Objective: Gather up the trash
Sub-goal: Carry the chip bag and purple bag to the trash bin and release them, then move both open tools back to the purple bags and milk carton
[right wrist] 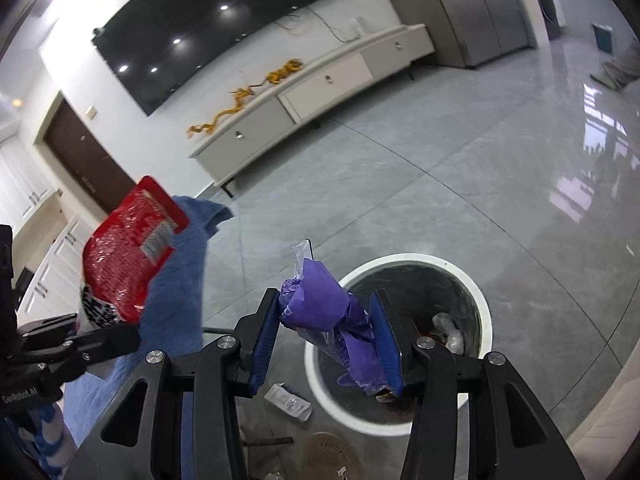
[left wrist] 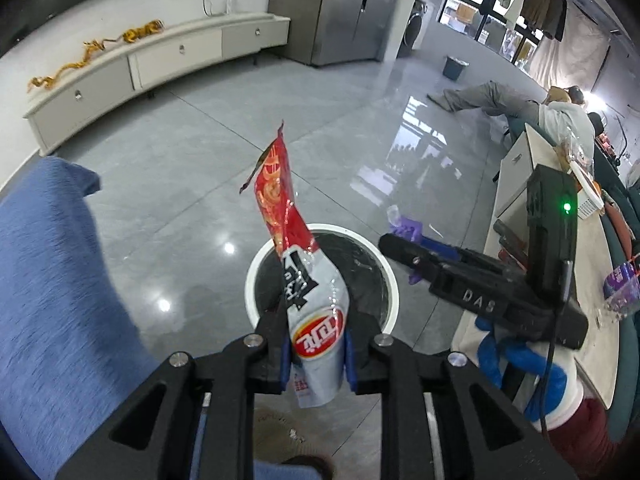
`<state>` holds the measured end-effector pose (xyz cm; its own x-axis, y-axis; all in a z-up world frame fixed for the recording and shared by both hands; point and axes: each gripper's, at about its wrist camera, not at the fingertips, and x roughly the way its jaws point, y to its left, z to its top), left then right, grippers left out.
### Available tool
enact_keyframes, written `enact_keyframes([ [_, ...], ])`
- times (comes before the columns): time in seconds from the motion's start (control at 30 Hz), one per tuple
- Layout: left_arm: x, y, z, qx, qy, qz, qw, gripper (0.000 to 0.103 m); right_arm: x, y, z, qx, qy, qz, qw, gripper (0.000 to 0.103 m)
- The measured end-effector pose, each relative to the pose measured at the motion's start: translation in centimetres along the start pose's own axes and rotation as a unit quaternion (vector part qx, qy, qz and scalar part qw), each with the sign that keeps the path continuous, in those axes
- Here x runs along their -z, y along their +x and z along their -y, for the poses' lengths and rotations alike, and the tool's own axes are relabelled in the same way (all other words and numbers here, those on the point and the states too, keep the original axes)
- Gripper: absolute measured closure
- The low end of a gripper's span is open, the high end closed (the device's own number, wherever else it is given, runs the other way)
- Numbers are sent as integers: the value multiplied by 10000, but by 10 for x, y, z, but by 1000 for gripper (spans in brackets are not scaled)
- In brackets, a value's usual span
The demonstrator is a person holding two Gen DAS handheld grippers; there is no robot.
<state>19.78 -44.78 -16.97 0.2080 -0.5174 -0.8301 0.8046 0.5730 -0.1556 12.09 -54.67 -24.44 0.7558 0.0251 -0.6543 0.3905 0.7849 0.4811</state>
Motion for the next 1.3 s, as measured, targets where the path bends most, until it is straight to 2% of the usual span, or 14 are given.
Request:
enact_keyframes([
  [0.1, -8, 23, 2, 17, -84, -100, 9999, 59, -4, 16, 15, 71, 235, -54, 9997, 53],
  [0.17, -14, 39, 1, 125, -218, -163, 9996, 55, -4, 22, 23, 96, 340, -91, 9993, 44],
  [0.23, -17, 49, -3, 176, -337, -245, 9990, 47, -2, 26, 27, 177, 429, -121, 9988, 44],
  [0.4, -13, 54, -11, 214, -420, -325, 9984, 47, 4, 26, 37, 284, 557, -144, 9979, 44],
  [0.5, -5, 42, -20, 123, -451, -272, 9985, 47, 4, 22, 39, 318, 625, -106, 9975, 44],
  [0.63, 8, 10, -25, -270, -409, 105, 9987, 47, 1, 10, 29, 328, 547, 23, 9980, 44],
  [0.73, 18, -24, -33, -637, -420, 486, 9959, 47, 1, -4, 13, 350, 360, 119, 9987, 44],
  [0.93, 43, -94, -47, -1453, -511, 1134, 9815, 46, 5, -36, -35, 417, -243, 344, 9982, 43],
  [1.0, 51, -111, -52, -1602, -548, 1249, 9776, 46, 8, -44, -50, 427, -452, 394, 9973, 43],
  [1.2, 86, -176, -67, -2164, -651, 1818, 9570, 46, 17, -67, -100, 435, -1081, 515, 9918, 42],
  [1.3, 100, -200, -73, -2272, -747, 2030, 9495, 46, 23, -81, -129, 399, -1385, 576, 9879, 42],
])
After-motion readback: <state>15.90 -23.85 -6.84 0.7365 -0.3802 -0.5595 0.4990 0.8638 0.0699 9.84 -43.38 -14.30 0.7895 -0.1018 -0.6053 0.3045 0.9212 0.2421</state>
